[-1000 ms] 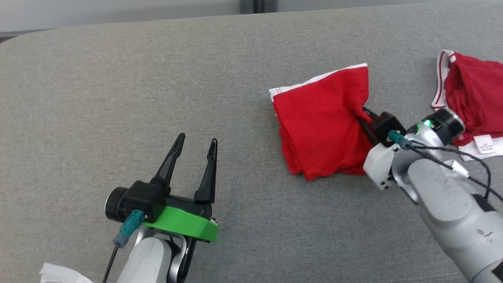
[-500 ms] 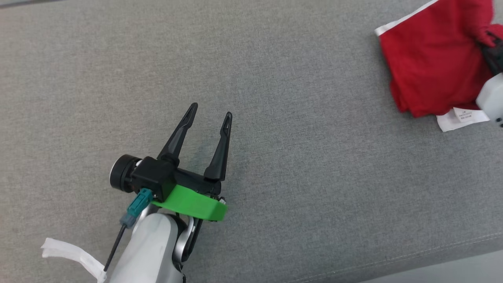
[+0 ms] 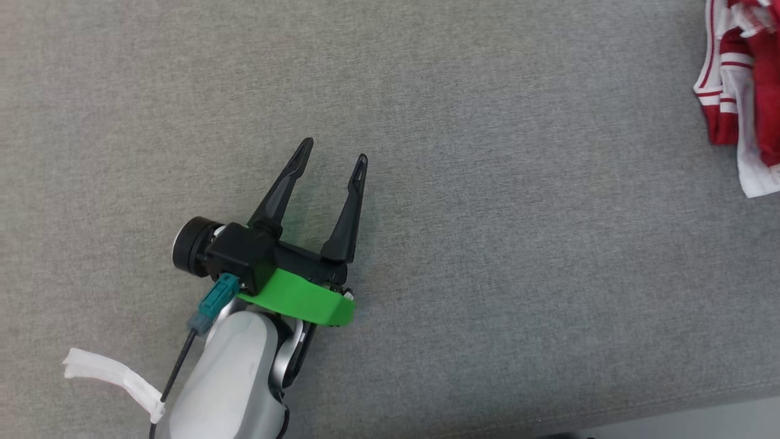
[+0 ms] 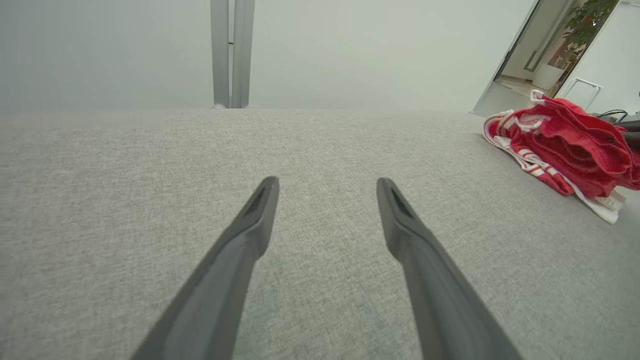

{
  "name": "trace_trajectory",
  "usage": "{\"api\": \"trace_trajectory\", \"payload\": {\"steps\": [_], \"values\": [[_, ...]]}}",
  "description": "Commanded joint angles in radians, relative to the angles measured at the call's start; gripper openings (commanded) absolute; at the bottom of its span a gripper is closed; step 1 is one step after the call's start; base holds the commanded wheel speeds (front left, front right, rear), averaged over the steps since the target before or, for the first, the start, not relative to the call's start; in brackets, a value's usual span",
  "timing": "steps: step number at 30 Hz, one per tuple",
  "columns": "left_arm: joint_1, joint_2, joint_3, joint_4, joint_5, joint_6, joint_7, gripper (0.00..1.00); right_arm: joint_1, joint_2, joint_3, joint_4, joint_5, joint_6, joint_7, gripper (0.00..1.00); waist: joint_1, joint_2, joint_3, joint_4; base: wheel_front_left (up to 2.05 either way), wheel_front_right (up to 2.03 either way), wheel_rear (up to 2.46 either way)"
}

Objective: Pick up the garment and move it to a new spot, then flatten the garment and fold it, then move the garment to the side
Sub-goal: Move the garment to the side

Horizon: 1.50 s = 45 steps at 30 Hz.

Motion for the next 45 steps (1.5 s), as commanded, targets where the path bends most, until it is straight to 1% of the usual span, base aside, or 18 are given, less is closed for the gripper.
{"api": "trace_trajectory", "payload": {"steps": [1, 2, 5, 7, 10, 14, 18, 24, 27, 30, 32, 34, 35, 37, 42, 43, 45], "values": [[-0.020, 0.006, 0.004, 0.001, -0.009, -0.003, 0.000, 1.00, 0.012, 0.003, -0.016, 0.017, -0.008, -0.002, -0.008, 0.33, 0.0000, 0.0000, 0.021, 0.033, 0.00, 0.00, 0.00], [-0.019, 0.006, 0.004, 0.002, -0.011, -0.002, 0.000, 1.00, 0.018, 0.009, -0.037, 0.038, -0.006, -0.002, -0.005, 1.00, 0.0000, 0.0000, 0.018, 0.040, 0.00, 0.00, 0.00], [-0.008, 0.006, 0.012, 0.007, -0.013, 0.001, 0.000, 1.00, 0.033, 0.033, -0.074, 0.085, -0.013, -0.002, 0.001, 1.00, 0.0000, 0.0000, 0.001, 0.049, 0.00, 0.00, 0.00], [0.006, 0.005, 0.017, 0.013, -0.014, 0.002, 0.000, 1.00, 0.033, 0.043, -0.097, 0.101, -0.019, -0.002, -0.017, 1.00, 0.0000, 0.0000, -0.019, 0.049, 0.00, 0.00, 0.00], [0.024, 0.006, 0.026, 0.023, -0.010, 0.002, 0.000, 1.00, 0.033, 0.075, -0.127, 0.114, -0.027, -0.002, -0.046, 1.00, 0.0000, 0.0000, -0.061, 0.042, 0.00, 0.00, 0.00], [0.055, 0.006, 0.036, 0.020, -0.023, 0.006, 0.000, 1.00, 0.036, 0.127, -0.151, 0.097, -0.026, -0.002, -0.086, 1.00, 0.0000, 0.0000, -0.138, 0.033, 0.00, 0.00, 0.00], [0.089, 0.006, 0.048, 0.011, -0.035, 0.018, 0.000, 1.00, 0.044, 0.197, -0.196, 0.045, 0.032, -0.002, -0.119, 1.00, 0.0000, 0.0000, -0.213, 0.029, 0.00, 0.00, 0.00], [0.147, 0.006, 0.064, -0.007, -0.055, 0.017, 0.000, 1.00, 0.131, 0.303, -0.217, -0.106, 0.133, -0.002, -0.146, 1.00, 0.0000, 0.0000, -0.320, 0.054, 0.00, 0.00, 0.00], [0.180, 0.006, 0.079, -0.019, -0.063, 0.025, 0.000, 1.00, 0.226, 0.369, -0.226, -0.213, 0.205, -0.002, -0.151, 1.00, 0.0000, 0.0000, -0.363, 0.076, 0.00, 0.00, 0.00], [0.204, 0.006, 0.093, -0.034, -0.073, 0.034, 0.000, 1.00, 0.323, 0.408, -0.251, -0.323, 0.242, -0.002, -0.151, 1.00, 0.0000, 0.0000, -0.391, 0.096, 0.00, 0.00, 0.00], [0.221, 0.005, 0.095, -0.050, -0.090, 0.025, 0.000, 1.00, 0.392, 0.451, -0.266, -0.402, 0.246, -0.002, -0.152, 1.00, 0.0000, 0.0000, -0.403, 0.106, 0.00, 0.00, 0.00], [0.239, 0.005, 0.095, -0.059, -0.095, 0.014, 0.000, 1.00, 0.458, 0.480, -0.282, -0.471, 0.207, -0.002, -0.152, 1.00, 0.0000, 0.0000, -0.410, 0.114, 0.00, 0.00, 0.00], [0.248, 0.005, 0.098, -0.063, -0.086, 0.012, 0.000, 1.00, 0.489, 0.502, -0.293, -0.507, 0.186, -0.002, -0.152, 1.00, 0.0000, 0.0000, -0.414, 0.117, 0.00, 0.00, 0.00], [0.266, 0.005, 0.106, -0.066, -0.091, 0.008, 0.000, 1.00, 0.545, 0.561, -0.320, -0.556, 0.178, -0.002, -0.152, 1.00, 0.0000, 0.0000, -0.421, 0.122, 0.00, 0.00, 0.00], [0.303, 0.005, 0.111, -0.059, -0.092, 0.008, 0.000, 1.00, 0.654, 0.657, -0.350, -0.651, 0.157, -0.002, -0.152, 1.00, 0.0000, 0.0000, -0.438, 0.136, 0.00, 0.00, 0.00], [0.310, 0.005, 0.112, -0.055, -0.094, 0.008, 0.000, 1.00, 0.676, 0.677, -0.356, -0.668, 0.169, -0.002, -0.152, 1.00, 0.0000, 0.0000, -0.441, 0.139, 0.00, 0.00, 0.00], [0.320, 0.005, 0.118, -0.050, -0.090, 0.006, 0.000, 1.00, 0.710, 0.693, -0.357, -0.692, 0.162, -0.002, -0.152, 1.00, 0.0000, 0.0000, -0.445, 0.143, 0.00, 0.00, 0.00]]}}
